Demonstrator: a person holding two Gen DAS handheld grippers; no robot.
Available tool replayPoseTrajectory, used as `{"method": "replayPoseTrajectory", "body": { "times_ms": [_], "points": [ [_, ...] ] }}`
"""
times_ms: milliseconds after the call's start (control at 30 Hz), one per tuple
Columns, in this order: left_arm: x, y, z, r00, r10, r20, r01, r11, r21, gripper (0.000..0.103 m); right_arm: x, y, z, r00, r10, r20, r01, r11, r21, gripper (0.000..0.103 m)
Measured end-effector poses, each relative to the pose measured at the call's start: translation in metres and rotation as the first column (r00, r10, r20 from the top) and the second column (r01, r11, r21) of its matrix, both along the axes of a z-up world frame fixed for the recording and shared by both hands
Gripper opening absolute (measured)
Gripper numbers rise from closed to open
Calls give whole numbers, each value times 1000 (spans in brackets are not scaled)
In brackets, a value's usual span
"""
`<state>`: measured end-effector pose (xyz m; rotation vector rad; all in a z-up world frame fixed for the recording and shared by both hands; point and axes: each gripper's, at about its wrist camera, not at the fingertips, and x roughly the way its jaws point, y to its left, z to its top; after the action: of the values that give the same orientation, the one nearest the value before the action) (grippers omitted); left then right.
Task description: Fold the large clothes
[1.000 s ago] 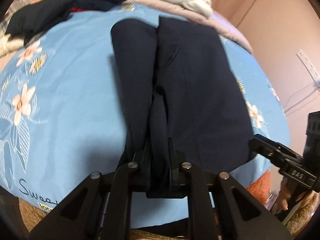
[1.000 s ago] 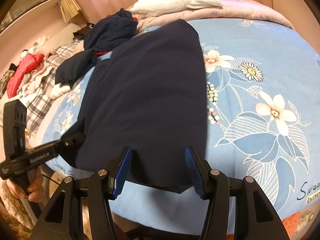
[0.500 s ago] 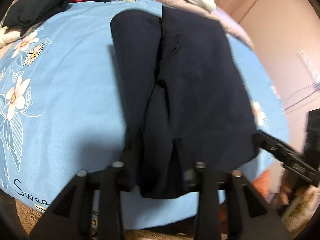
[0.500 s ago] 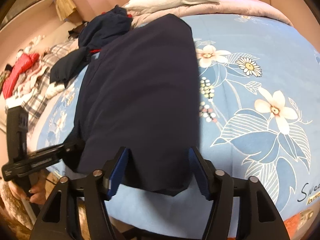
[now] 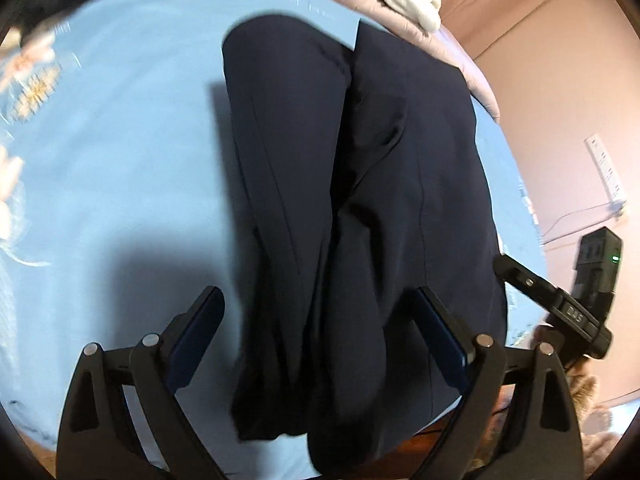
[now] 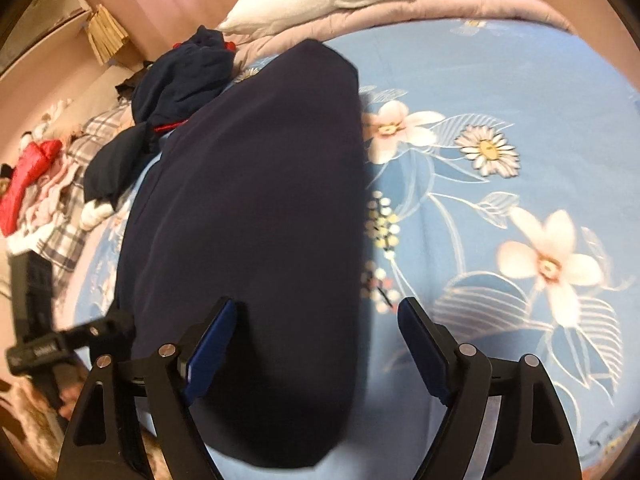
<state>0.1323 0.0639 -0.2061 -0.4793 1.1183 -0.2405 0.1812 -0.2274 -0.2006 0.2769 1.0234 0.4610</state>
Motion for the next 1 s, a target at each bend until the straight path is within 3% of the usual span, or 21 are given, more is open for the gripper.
{"method": "replayPoseTrajectory", "body": {
  "times_ms": [100, 300, 400, 467, 533, 667, 767, 1000],
  "points": [
    [6, 1, -11, 999, 8, -32, -10, 998, -54, 91, 12, 3, -7, 999, 13, -30, -11, 999, 46, 82],
    [8, -7, -16, 999, 6, -33, -9, 993, -115, 67, 27, 12, -22, 994, 75, -83, -61, 985, 160, 82],
    [5, -14, -13, 1000, 11, -12, -12, 995, -103, 50, 32, 16, -32, 990, 75, -117, -48, 975, 219, 71],
    [-2, -22, -5, 999, 4, 38, -1, 998, -55, 35, 29, 16, -30, 991, 68, -113, -41, 972, 230, 58],
    [-9, -30, 7, 996, -2, 90, 4, 1000, -19, 29, 23, 20, -20, 995, 63, -81, -46, 977, 206, 48],
    [-13, -39, 25, 994, 27, 103, -30, 999, 33, 26, 16, 30, 5, 998, 65, 2, -65, 982, 177, 33],
    [-19, -46, 46, 986, 31, 165, -48, 994, 103, 26, 10, 41, 26, 994, 85, 75, -96, 983, 156, 31],
    [-31, -37, 74, 958, 62, 281, -110, 981, 159, 26, 21, 65, 61, 970, 147, 196, -179, 972, 154, 31]
  ]
}}
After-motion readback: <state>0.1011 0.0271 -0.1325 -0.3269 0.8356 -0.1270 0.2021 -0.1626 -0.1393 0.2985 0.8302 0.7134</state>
